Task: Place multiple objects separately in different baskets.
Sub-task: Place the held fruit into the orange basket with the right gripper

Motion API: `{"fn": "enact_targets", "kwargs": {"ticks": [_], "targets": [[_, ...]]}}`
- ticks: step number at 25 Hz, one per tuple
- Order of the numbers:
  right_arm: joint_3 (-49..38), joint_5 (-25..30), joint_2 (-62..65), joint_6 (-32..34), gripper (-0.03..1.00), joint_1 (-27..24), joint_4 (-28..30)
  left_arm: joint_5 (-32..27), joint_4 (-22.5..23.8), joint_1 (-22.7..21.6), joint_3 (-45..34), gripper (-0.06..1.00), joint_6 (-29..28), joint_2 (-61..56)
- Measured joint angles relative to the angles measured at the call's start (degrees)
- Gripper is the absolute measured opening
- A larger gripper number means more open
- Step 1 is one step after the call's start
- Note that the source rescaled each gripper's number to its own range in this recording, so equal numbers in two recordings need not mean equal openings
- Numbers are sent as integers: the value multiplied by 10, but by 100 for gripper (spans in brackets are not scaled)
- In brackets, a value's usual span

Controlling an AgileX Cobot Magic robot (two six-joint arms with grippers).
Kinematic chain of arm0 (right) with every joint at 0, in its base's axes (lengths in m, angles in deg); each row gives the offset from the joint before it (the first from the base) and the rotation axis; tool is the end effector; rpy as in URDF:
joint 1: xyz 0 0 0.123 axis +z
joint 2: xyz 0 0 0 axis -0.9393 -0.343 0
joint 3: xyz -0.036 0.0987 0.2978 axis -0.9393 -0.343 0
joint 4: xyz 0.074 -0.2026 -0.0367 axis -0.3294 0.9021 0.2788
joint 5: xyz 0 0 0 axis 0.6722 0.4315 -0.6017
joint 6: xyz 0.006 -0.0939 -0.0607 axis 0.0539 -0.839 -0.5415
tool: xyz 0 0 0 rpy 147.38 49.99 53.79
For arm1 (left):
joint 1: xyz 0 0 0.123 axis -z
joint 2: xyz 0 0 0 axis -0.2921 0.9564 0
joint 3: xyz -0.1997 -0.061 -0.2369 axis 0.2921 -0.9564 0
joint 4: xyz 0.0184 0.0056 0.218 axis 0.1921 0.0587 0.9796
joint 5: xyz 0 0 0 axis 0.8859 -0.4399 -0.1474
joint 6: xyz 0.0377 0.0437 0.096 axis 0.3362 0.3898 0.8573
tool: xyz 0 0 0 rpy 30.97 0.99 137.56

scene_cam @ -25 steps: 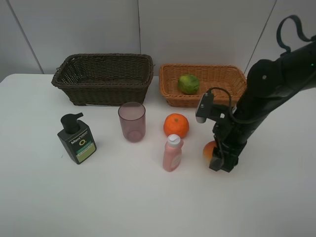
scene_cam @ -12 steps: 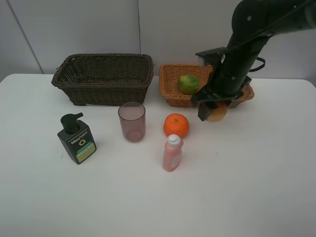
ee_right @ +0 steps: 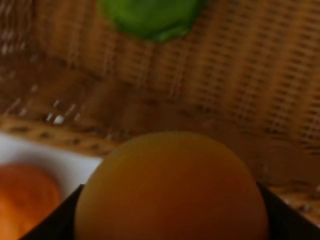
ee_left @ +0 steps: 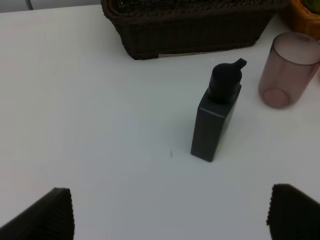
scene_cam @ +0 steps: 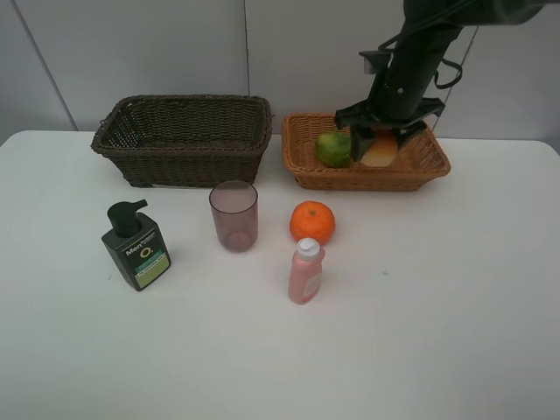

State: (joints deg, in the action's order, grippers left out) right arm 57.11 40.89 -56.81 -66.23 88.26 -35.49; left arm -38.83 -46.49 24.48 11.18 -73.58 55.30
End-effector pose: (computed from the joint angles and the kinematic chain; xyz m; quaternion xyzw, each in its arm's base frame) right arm 0.4089 0.1294 0.2286 -0.1361 0.9857 -0.0080 0.0990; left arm -0.0473 0.0074 0.2529 0.0394 0.8495 -0.0381 0.5248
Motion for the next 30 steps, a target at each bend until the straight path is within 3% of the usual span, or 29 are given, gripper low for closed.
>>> {"fn": "enact_targets", "kwargs": {"ticks": [8, 20, 27, 28, 30], "targets": [[114, 17, -98, 57, 43, -42, 3, 0, 0, 0, 0, 100, 0, 0], [123, -54, -144, 71, 43, -58, 29, 0, 0, 0, 0, 100, 0, 0], [123, -68, -144, 71, 43, -58, 36, 0, 0, 0, 0, 100, 0, 0], [123, -69, -144, 71, 45, -58, 41, 0, 0, 0, 0, 100, 0, 0], [123, -69, -144, 71, 61, -58, 49, 0, 0, 0, 0, 100, 0, 0]]}}
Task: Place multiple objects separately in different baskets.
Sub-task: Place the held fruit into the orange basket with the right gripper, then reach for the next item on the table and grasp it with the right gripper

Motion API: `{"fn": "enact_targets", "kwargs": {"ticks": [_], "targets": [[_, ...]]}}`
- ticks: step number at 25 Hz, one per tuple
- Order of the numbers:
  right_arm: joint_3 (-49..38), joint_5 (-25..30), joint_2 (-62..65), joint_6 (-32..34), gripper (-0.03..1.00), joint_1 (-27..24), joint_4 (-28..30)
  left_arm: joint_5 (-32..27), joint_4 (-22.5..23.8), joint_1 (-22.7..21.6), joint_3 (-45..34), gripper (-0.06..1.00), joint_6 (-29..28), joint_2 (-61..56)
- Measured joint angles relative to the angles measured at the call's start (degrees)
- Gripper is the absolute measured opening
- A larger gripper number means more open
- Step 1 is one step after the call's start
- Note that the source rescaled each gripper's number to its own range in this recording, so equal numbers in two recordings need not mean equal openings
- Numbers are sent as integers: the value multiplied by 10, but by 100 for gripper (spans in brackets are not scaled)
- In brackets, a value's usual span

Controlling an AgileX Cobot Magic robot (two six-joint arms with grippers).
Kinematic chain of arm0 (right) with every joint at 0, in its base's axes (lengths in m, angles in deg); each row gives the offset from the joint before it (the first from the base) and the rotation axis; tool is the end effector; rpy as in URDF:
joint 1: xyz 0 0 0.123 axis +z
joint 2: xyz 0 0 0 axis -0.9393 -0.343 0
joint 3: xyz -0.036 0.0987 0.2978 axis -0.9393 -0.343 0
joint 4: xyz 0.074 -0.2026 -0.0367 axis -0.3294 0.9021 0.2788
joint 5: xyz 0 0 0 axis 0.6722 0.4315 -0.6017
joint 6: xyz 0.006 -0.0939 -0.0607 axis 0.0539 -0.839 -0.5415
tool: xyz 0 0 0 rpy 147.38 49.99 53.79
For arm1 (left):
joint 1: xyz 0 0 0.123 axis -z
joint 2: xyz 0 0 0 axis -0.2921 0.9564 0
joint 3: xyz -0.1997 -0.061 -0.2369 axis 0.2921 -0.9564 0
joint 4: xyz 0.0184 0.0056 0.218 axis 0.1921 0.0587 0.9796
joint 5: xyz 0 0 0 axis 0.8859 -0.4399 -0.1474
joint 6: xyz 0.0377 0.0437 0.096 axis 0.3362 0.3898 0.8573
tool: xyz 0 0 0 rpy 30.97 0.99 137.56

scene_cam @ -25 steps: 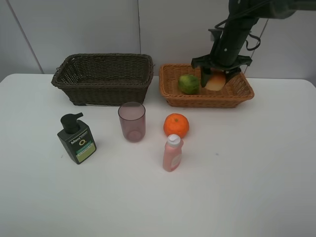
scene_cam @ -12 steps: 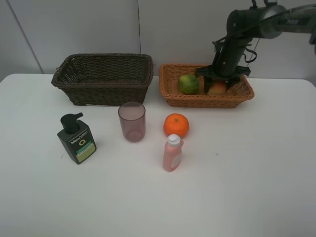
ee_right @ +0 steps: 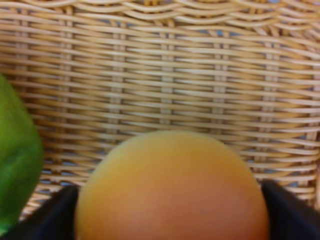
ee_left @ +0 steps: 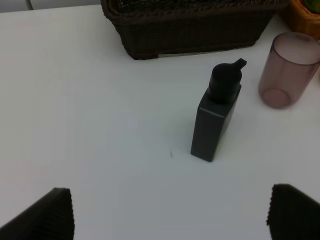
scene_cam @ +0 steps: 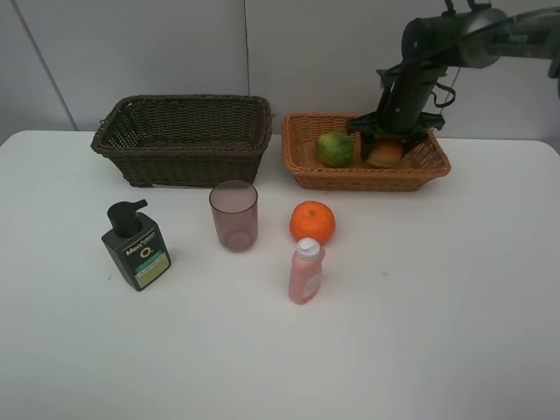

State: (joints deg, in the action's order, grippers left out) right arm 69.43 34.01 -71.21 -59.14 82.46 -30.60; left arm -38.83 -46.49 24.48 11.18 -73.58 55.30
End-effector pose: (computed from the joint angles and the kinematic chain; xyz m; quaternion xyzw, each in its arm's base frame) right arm 0.4843 0.0941 0.1681 -0.0451 0.9875 -0.0352 0.1471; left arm -0.0473 0.0074 0.2529 0.0394 0.8495 -0.0381 0.5248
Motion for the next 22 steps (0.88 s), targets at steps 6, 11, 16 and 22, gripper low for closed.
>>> {"fn": "enact_targets", "kwargs": {"ticks": [6, 11, 16, 22], "targets": [[0, 11, 15, 0, 97, 3, 7, 0, 0, 0, 0, 100, 0, 0], [0, 46, 53, 0, 98, 18, -4, 0, 0, 0, 0, 100, 0, 0], [0, 79, 94, 0, 99, 51, -4, 0, 0, 0, 0, 100, 0, 0], [0, 119, 126, 0, 100, 114, -4, 0, 0, 0, 0, 100, 0, 0]]}}
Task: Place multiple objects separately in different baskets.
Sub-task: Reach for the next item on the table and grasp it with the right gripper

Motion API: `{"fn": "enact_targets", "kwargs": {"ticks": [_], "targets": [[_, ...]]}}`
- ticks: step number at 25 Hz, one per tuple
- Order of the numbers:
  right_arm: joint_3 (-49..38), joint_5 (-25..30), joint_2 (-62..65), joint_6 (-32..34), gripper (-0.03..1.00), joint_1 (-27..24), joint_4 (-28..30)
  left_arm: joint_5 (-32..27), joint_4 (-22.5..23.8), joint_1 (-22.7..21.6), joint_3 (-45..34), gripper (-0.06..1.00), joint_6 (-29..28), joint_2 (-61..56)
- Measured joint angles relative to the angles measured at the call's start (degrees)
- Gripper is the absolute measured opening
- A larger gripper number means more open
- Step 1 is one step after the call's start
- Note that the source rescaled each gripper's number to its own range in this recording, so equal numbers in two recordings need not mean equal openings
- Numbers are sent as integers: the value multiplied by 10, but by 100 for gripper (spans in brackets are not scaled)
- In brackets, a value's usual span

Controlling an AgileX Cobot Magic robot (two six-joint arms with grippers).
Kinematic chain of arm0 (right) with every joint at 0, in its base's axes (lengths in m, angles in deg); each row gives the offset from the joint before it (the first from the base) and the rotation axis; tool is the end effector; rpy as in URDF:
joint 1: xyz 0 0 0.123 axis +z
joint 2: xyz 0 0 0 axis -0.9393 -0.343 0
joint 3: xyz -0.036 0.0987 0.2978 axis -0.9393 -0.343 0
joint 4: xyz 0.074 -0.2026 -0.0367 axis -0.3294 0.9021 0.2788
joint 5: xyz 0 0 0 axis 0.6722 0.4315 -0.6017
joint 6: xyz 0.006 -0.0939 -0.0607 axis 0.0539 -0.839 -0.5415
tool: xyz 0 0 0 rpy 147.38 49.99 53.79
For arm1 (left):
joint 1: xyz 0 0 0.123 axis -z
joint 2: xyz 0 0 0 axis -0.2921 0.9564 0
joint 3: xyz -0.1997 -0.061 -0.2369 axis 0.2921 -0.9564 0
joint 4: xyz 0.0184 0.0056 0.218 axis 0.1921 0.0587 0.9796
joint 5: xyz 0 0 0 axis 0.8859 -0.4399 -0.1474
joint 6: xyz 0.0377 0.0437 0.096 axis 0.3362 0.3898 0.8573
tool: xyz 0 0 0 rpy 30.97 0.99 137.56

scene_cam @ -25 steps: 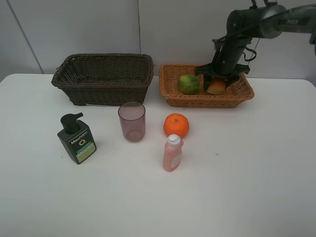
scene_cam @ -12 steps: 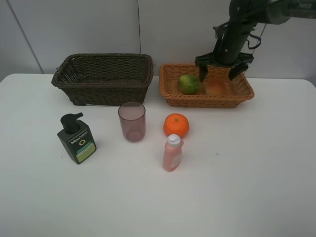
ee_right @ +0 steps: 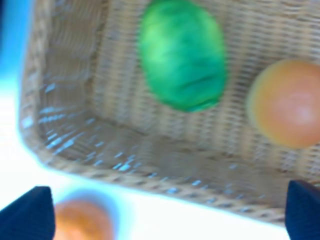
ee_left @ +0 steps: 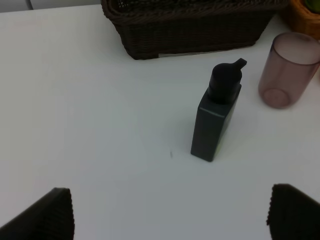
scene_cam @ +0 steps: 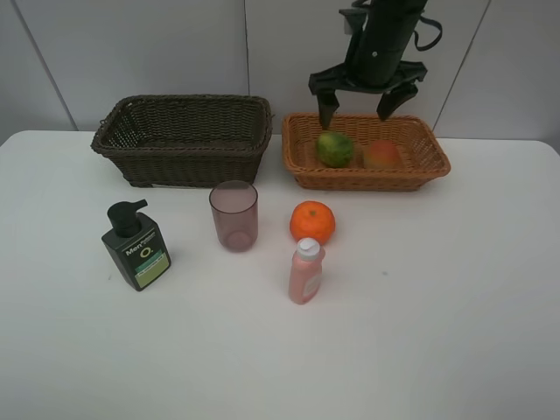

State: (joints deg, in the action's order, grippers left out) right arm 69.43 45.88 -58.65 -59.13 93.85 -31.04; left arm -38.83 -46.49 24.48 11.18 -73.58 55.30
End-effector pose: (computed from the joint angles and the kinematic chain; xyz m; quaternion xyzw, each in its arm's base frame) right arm 0.4172 0.1697 0.2655 -0.1276 0.9793 -0.0200 0.1560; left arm -0.0473 0.0074 0.2529 0.0394 0.8495 -0.0381 0.5248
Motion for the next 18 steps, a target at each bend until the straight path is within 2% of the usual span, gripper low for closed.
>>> {"fn": "enact_targets", "kwargs": {"ticks": [9, 18], "targets": [[-4, 15, 19, 20, 100, 87, -2, 0, 0, 0, 0, 100, 0, 0], [-140, 7, 70, 45, 100, 120, -15, 0, 0, 0, 0, 100, 0, 0]]}}
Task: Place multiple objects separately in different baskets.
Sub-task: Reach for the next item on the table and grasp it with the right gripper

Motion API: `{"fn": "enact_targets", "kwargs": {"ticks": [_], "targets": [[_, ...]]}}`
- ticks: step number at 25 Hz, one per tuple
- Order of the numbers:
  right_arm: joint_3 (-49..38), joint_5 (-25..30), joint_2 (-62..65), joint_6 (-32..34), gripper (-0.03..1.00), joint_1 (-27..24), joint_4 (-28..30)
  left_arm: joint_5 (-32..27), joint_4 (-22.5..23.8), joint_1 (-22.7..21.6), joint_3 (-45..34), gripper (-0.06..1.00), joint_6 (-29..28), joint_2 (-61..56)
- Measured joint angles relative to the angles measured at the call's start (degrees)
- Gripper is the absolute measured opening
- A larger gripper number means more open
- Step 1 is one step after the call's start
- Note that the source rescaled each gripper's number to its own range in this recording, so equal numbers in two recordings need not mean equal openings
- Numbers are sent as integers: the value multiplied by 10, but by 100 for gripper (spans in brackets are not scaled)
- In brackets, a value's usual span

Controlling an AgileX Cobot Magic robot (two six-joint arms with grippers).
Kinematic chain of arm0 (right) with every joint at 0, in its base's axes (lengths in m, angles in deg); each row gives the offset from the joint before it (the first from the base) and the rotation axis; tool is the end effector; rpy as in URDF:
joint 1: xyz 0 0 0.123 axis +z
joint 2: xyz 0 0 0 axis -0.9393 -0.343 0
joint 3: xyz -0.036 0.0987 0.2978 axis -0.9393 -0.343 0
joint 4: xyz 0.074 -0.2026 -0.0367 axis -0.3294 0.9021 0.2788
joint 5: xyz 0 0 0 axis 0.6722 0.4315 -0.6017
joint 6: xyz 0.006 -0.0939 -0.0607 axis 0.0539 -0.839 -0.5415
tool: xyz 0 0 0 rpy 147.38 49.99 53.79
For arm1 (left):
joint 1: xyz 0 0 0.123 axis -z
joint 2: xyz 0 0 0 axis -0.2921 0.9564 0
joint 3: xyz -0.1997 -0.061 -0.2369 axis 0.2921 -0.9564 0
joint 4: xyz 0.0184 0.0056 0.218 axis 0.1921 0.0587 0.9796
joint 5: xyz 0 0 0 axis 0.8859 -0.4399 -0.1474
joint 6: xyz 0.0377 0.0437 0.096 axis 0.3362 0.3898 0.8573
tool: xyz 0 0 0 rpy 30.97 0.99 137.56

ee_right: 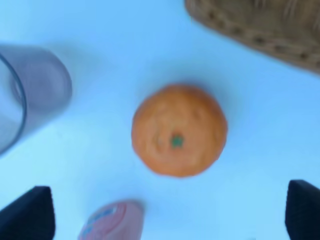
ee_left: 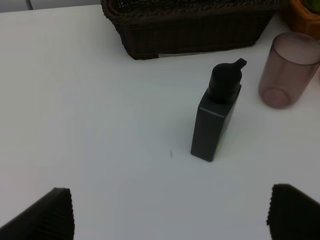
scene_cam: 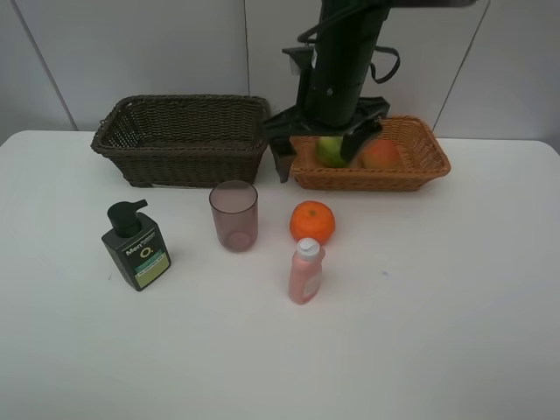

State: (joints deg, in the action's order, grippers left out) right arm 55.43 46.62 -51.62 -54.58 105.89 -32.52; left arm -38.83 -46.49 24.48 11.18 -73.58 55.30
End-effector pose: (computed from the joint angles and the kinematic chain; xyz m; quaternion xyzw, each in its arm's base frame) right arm 0.3329 0.2274 0.2579 -0.1926 0.9769 -0.0142 0.0914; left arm -0.0473 0.0074 0.2529 0.0394 0.8495 -0.0381 0.5248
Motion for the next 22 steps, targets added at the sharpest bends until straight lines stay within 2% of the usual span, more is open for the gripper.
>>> {"fn": "enact_targets", "kwargs": {"ticks": [7, 15, 18, 22], "targets": [[-118, -93, 18, 70, 100, 8, -4, 0, 0, 0, 0, 100, 0, 0], [-210, -243, 18, 172, 100, 8, 26, 0, 0, 0, 0, 100, 0, 0], [-216, -270, 18, 203, 100, 7, 36, 0, 0, 0, 0, 100, 0, 0], [-217, -281, 18, 253, 100, 7, 87, 0, 0, 0, 0, 100, 0, 0]]}}
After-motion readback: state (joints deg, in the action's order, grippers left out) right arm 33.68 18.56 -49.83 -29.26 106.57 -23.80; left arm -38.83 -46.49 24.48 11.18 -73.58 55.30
